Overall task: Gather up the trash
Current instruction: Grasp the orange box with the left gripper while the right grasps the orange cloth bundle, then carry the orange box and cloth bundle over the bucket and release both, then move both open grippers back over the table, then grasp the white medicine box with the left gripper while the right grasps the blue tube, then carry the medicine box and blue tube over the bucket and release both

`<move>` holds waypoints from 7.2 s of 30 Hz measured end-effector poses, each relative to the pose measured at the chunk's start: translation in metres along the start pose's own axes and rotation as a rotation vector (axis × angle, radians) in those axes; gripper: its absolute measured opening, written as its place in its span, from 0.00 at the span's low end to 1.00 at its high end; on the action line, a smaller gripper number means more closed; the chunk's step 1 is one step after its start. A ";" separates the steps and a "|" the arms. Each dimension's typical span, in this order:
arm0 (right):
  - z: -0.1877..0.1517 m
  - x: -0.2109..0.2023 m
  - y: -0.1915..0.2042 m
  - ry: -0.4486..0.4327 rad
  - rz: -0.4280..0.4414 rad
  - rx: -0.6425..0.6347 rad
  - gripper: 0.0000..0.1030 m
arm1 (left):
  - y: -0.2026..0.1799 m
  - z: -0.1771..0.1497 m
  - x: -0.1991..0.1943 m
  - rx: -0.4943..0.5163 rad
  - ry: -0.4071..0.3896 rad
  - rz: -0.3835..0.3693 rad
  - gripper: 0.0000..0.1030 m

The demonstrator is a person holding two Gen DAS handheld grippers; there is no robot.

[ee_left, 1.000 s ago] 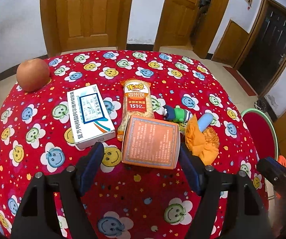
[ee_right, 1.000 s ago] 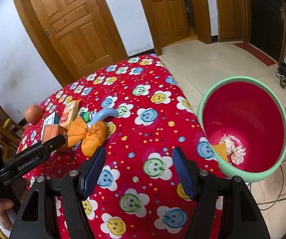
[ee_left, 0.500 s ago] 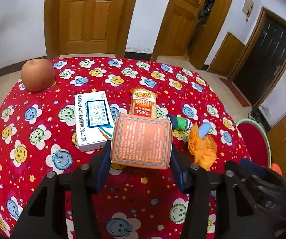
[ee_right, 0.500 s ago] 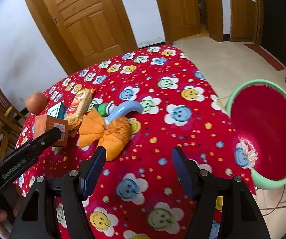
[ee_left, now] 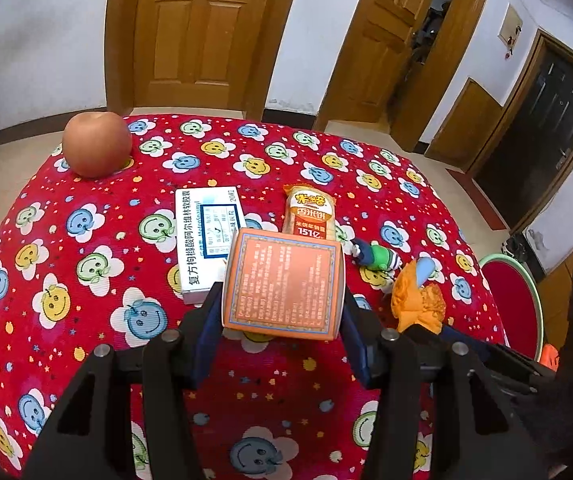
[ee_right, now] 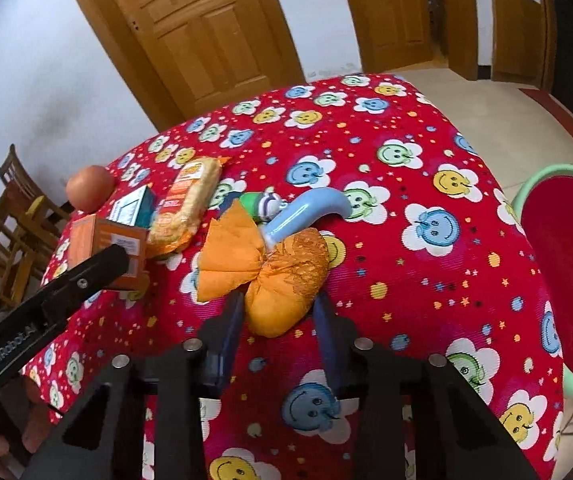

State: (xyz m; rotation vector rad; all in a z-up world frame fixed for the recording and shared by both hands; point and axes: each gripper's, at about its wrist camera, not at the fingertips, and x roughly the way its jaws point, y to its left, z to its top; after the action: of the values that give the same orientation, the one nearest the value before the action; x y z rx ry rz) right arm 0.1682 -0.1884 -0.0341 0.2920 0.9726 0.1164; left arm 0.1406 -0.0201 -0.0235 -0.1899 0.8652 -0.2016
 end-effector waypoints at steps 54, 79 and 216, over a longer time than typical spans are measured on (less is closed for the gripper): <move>-0.053 -0.130 -0.232 -0.220 -0.243 0.429 0.48 | -0.165 -0.018 -0.027 0.221 0.092 -0.205 0.52; -0.082 -0.167 -0.267 -0.303 -0.274 0.491 0.60 | -0.286 -0.049 0.040 0.428 0.232 -0.273 0.52; -0.005 -0.081 -0.089 -0.125 -0.110 0.165 0.19 | 0.029 0.031 0.027 -0.030 0.026 0.093 0.49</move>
State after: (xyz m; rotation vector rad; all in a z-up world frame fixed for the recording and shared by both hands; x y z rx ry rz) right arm 0.1159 -0.2906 0.0015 0.3921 0.8734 -0.0820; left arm 0.1845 0.0035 -0.0311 -0.1746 0.9013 -0.1044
